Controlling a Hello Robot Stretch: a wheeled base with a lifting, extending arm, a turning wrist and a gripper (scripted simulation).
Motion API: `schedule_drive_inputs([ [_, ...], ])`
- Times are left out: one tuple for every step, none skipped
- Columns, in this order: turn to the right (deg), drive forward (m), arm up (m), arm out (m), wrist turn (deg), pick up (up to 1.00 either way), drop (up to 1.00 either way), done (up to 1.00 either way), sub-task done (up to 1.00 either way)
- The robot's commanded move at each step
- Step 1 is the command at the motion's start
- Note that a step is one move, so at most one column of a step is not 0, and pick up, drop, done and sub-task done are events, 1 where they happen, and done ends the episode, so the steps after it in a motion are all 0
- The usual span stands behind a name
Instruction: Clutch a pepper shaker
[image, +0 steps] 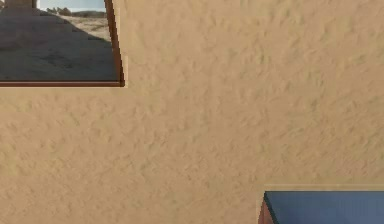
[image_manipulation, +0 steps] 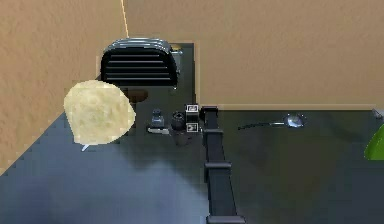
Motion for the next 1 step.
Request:
schedule_drive_inputs([
  [0.0, 0.00, 0.00, 0.00, 0.0, 1.00, 0.00, 0.00, 0.00],
])
